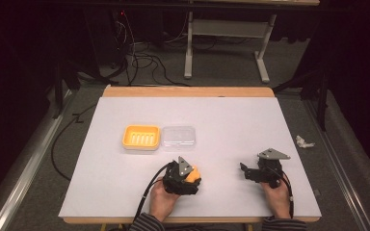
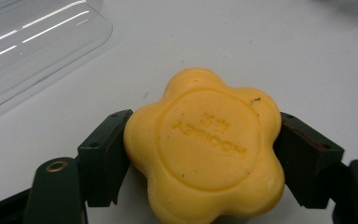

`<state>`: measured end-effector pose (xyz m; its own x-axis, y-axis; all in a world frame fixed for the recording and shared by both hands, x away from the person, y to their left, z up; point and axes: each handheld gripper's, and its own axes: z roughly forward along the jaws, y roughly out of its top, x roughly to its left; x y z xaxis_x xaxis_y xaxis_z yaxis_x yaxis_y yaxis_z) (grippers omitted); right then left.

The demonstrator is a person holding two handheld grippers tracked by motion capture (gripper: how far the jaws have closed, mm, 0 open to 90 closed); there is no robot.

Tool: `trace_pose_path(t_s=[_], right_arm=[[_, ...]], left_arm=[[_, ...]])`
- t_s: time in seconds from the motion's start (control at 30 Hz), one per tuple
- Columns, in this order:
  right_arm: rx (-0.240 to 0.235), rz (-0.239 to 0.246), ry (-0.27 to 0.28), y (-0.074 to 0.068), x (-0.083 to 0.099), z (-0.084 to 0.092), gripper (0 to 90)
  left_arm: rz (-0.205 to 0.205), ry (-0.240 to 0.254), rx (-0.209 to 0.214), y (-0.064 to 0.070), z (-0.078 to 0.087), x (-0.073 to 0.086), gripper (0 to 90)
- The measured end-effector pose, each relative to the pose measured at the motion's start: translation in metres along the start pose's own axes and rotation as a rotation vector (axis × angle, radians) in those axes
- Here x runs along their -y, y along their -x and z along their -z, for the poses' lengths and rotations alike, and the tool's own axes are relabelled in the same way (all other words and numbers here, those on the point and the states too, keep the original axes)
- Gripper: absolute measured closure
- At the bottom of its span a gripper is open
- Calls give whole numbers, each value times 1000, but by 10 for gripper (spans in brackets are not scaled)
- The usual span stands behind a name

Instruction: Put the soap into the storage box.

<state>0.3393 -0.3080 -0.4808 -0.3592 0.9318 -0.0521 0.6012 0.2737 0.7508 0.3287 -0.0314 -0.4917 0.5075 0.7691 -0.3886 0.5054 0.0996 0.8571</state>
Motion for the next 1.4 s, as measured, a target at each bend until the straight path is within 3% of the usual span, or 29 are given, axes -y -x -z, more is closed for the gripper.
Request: trace_pose_path(t_s=[0.8, 1.4], right_arm=[[0, 0, -5, 0, 0, 0, 154], [1, 0, -6, 0, 0, 0, 155]], left_arm=[[25, 102, -10, -8, 28, -22, 273], [33, 192, -50, -28, 59, -55, 277]])
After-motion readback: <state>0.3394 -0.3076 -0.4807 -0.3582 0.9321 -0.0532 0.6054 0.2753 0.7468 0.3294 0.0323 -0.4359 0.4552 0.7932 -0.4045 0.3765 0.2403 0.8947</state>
